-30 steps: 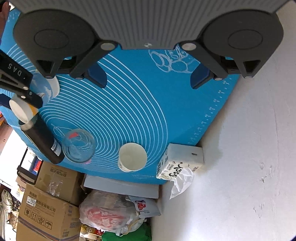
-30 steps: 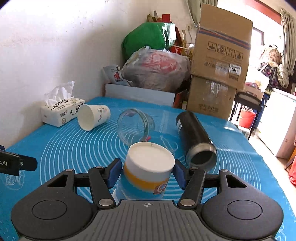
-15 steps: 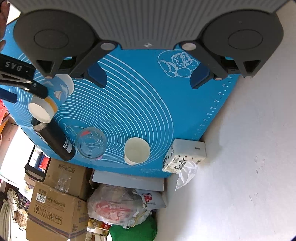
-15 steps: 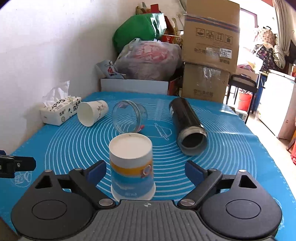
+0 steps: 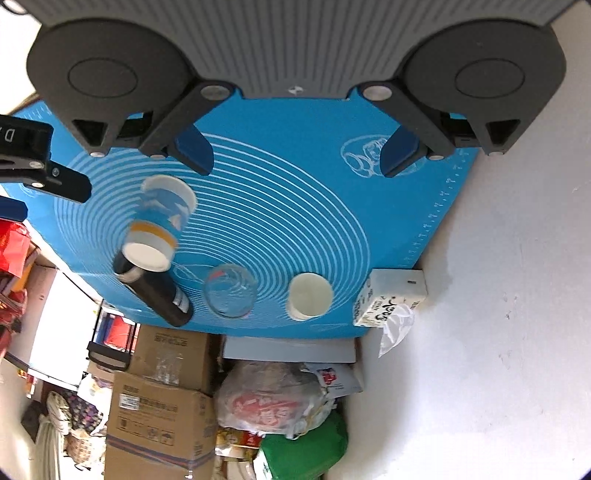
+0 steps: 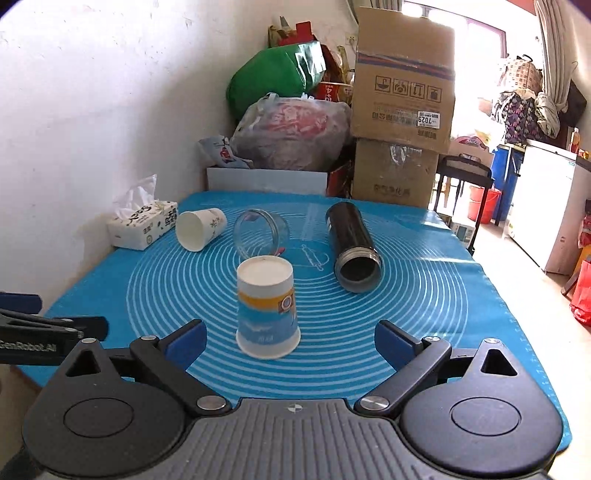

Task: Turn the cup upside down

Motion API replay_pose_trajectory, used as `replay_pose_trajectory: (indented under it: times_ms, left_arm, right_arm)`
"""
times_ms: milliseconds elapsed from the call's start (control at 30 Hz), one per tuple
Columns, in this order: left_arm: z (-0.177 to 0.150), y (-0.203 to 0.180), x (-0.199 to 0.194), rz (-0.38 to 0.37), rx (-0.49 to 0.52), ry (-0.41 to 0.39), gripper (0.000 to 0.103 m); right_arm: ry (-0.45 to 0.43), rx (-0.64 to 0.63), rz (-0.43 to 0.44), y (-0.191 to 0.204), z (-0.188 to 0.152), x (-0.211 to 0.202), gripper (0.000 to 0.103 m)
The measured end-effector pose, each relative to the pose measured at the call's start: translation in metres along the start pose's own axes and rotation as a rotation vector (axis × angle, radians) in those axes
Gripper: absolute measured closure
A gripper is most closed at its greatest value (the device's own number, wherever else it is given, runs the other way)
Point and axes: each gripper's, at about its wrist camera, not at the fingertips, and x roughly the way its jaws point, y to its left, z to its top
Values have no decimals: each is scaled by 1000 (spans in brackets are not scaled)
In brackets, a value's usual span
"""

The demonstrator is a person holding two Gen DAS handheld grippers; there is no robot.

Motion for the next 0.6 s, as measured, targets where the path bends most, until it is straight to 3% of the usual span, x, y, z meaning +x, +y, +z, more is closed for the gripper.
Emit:
replay_pose_trajectory:
  times_ms: [600]
  left_arm:
    - [-25, -12, -20, -23, 39, 23, 7]
  right_arm:
    - [42, 33, -2, -9, -23, -34, 4]
